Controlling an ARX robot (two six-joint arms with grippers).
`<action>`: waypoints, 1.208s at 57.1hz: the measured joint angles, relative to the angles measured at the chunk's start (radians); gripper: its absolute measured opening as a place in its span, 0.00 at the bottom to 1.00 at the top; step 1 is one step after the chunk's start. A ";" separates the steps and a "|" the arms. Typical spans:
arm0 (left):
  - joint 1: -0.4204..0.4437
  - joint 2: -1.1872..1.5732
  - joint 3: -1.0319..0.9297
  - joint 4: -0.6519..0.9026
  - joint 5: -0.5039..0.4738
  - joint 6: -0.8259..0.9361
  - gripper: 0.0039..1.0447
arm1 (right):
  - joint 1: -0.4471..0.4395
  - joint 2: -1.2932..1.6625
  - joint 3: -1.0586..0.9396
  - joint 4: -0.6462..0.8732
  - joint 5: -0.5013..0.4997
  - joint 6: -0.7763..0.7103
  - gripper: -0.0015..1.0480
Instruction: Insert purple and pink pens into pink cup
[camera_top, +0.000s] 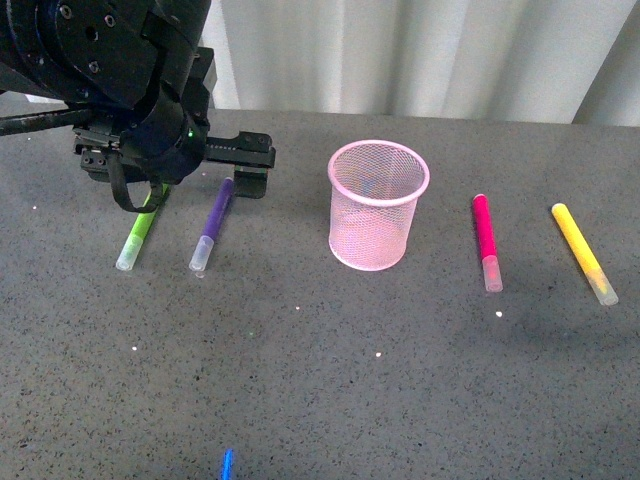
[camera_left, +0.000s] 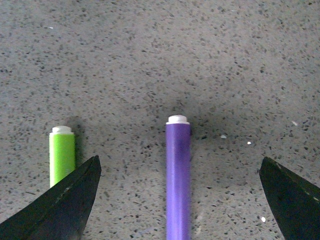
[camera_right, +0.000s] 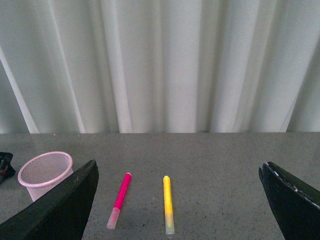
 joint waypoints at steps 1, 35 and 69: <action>-0.003 0.005 0.003 0.000 0.000 0.000 0.94 | 0.000 0.000 0.000 0.000 0.000 0.000 0.93; -0.034 0.084 0.033 0.023 -0.004 0.002 0.41 | 0.000 0.000 0.000 0.000 0.000 0.000 0.93; -0.016 0.048 0.008 0.093 -0.090 -0.068 0.12 | 0.000 0.000 0.000 0.000 0.000 0.000 0.93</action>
